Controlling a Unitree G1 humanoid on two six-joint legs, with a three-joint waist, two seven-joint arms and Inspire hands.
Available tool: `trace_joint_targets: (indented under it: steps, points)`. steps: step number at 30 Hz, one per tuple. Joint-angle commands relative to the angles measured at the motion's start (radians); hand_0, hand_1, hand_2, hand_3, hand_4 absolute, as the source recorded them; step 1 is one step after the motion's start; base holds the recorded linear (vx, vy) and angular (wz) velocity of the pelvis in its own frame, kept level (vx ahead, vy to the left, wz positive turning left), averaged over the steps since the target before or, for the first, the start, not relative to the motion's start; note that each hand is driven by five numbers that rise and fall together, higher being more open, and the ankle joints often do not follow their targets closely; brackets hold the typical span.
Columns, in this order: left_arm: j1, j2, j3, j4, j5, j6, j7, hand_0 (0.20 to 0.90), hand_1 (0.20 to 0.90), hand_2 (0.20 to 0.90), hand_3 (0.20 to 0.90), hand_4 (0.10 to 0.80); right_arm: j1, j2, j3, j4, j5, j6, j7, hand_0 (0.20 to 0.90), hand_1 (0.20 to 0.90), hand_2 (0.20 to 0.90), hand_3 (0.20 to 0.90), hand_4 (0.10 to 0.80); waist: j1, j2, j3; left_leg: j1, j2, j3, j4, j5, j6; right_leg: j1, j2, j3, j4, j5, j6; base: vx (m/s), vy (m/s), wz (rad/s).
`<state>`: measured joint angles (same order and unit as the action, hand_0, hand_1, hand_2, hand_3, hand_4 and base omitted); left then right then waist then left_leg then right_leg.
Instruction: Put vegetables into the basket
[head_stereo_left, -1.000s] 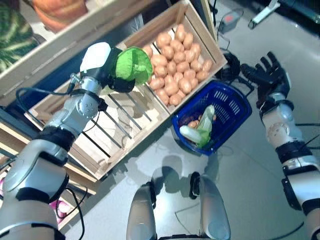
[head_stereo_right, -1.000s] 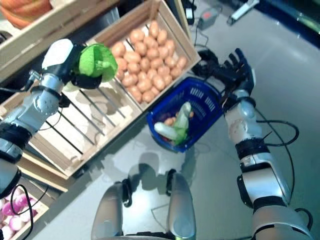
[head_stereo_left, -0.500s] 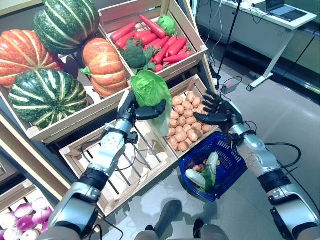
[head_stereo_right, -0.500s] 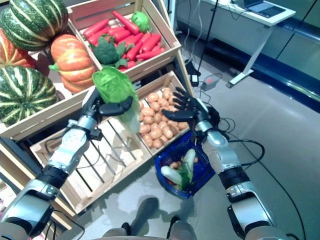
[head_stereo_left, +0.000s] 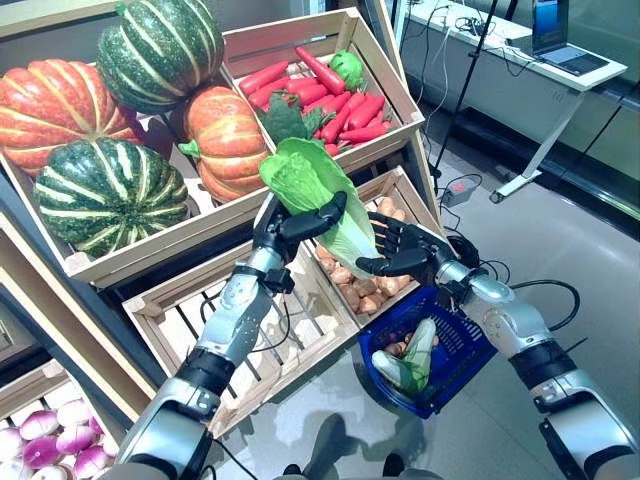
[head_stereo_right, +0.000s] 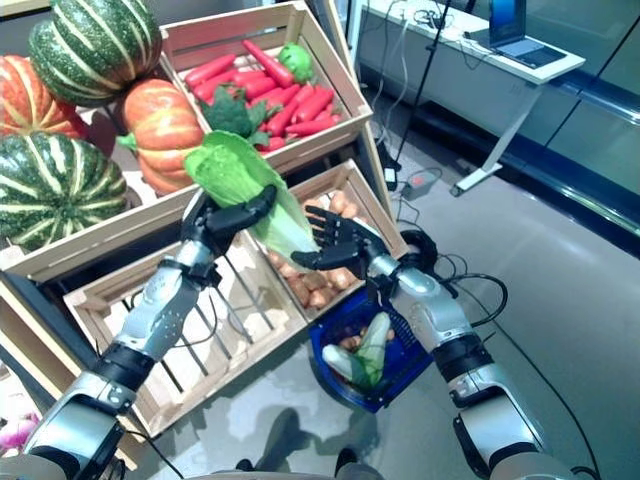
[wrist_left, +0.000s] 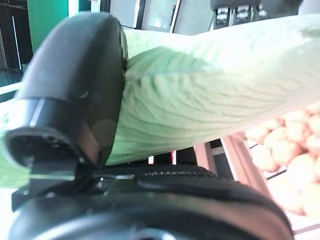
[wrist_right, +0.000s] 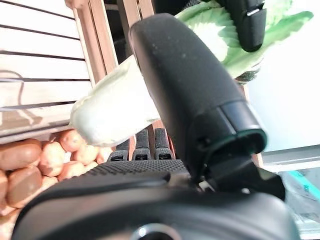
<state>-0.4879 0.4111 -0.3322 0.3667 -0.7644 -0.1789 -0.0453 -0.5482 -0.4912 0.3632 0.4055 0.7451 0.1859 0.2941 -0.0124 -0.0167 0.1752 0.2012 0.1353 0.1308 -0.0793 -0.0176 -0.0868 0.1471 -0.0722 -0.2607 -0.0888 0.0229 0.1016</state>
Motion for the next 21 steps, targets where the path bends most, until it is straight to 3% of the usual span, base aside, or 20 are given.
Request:
trace_joint_targets:
  steps: [1,17,21]
  points:
    - [-0.076,-0.028,0.013,-0.064,-0.072,-0.072,-0.080,0.300,0.300,0.300,0.300,0.400,-0.016,0.051,0.004,-0.059,0.073,-0.037,0.095,0.900,0.900,0.900,0.900,0.800,0.006,-0.026,-0.144,-0.064,-0.011,-0.004,-0.008,0.038,-0.005,0.014,-0.037,0.010,0.002,0.008,-0.007,0.019,0.008,0.04]
    - [-0.038,-0.088,-0.079,-0.074,-0.034,0.015,-0.173,0.300,0.300,0.300,0.300,0.400,-0.036,0.110,0.064,-0.098,0.062,0.002,0.143,0.900,0.900,0.900,0.900,0.800,0.012,-0.028,-0.147,-0.052,-0.010,-0.003,-0.008,0.031,0.000,0.020,-0.043,0.018,0.002,0.010,-0.002,0.001,0.001,0.00]
    - [-0.042,-0.109,-0.118,-0.079,-0.045,0.026,-0.242,0.300,0.300,0.300,0.300,0.400,-0.063,0.120,0.098,-0.092,0.071,0.056,0.196,0.900,0.900,0.900,0.900,0.800,0.016,-0.031,-0.148,-0.050,-0.011,-0.002,-0.008,0.031,0.001,0.021,-0.045,0.020,0.002,0.013,-0.001,0.000,0.000,0.00]
